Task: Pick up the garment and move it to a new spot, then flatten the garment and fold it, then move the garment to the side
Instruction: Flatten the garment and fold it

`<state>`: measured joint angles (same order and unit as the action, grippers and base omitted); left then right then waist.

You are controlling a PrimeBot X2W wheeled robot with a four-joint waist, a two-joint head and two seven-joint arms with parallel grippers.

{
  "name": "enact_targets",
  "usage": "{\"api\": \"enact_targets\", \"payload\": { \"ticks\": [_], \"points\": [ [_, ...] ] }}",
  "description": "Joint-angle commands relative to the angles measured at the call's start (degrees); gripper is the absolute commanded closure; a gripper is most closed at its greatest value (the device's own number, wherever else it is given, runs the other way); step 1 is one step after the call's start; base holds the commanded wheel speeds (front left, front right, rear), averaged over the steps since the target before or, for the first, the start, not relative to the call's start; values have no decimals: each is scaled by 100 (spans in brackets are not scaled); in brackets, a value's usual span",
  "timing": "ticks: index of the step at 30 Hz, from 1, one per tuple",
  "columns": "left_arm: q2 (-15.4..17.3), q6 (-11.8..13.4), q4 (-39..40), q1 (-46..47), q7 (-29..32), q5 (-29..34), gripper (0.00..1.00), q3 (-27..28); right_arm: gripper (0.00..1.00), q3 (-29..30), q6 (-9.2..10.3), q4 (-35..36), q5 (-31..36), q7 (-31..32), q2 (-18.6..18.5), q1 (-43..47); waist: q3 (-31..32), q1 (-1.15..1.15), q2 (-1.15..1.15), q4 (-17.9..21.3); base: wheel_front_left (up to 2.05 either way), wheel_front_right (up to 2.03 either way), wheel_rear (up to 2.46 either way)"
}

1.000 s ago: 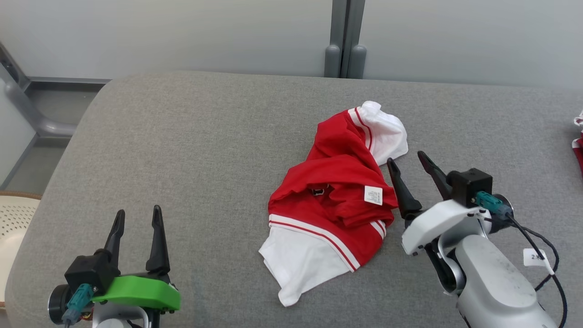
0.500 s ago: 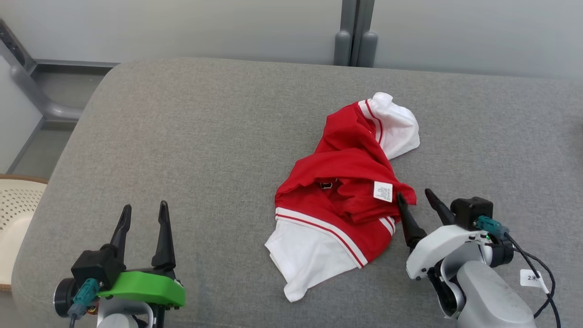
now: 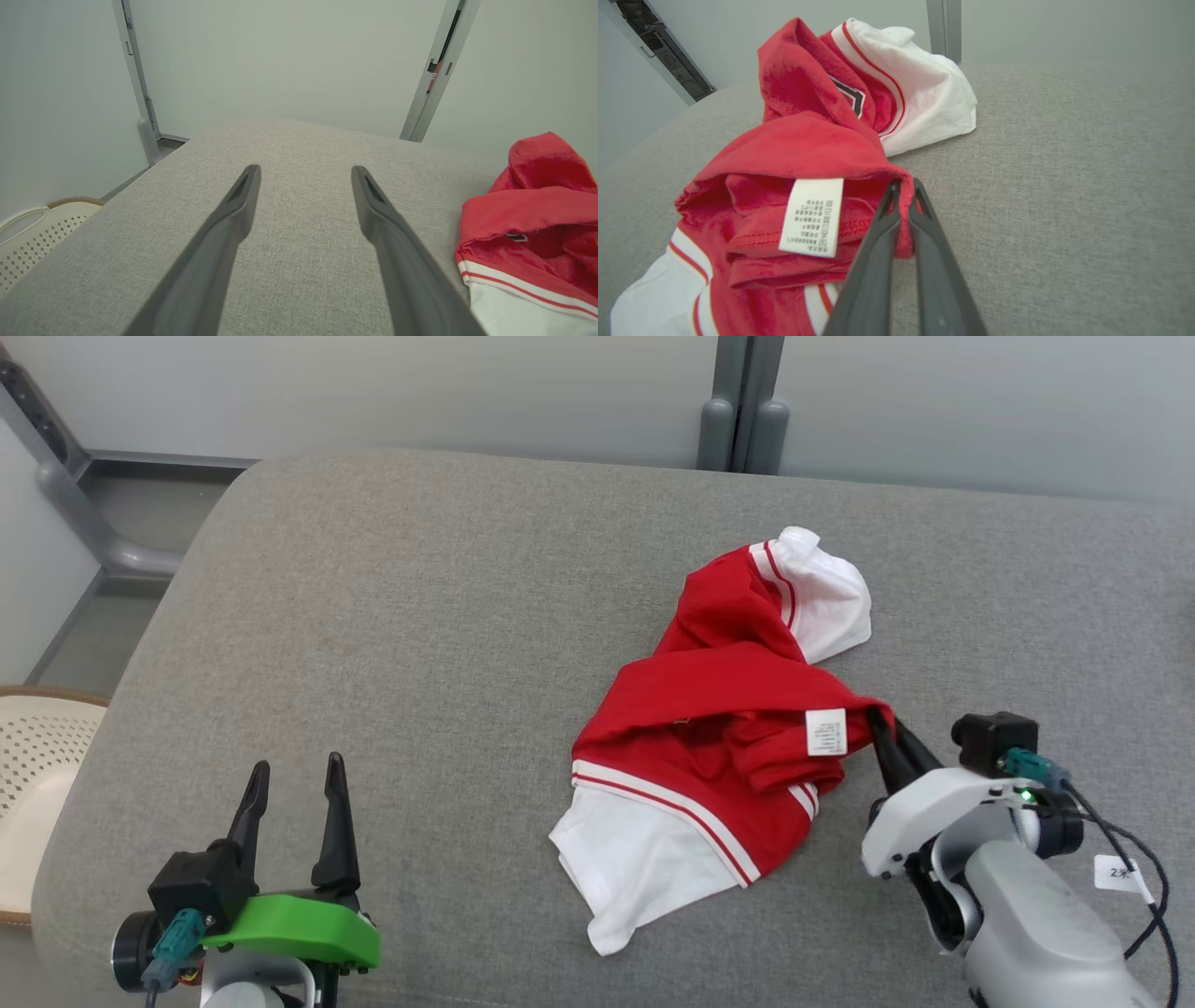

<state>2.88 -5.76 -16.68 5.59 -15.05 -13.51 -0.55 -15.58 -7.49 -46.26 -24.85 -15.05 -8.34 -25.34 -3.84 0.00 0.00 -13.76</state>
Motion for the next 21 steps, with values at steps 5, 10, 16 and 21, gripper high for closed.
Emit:
{"api": "enact_targets", "payload": {
  "ticks": [5, 10, 16, 21],
  "points": [
    [7, 44, 34, -141, -16, -40, 0, 25, 100, 457, 0, 617, 169, -15, -518, 227, 183, 0, 0, 283, 0, 0, 0],
    [8, 80, 56, -211, -15, -93, 0, -18, 100, 953, 0, 1123, 296, -14, -1025, 589, 269, 0, 0, 496, 0, 0, 0],
    [8, 116, 81, -254, -15, -126, 0, -59, 100, 1582, 0, 1401, 321, 260, -1343, 1273, 285, 0, 0, 632, 0, 0, 0],
    [8, 126, 87, -282, -15, -139, 0, -62, 0, 1780, 0, 1772, 399, 391, -1193, 1615, 271, 0, 0, 745, 0, 0, 0]
  ]
}}
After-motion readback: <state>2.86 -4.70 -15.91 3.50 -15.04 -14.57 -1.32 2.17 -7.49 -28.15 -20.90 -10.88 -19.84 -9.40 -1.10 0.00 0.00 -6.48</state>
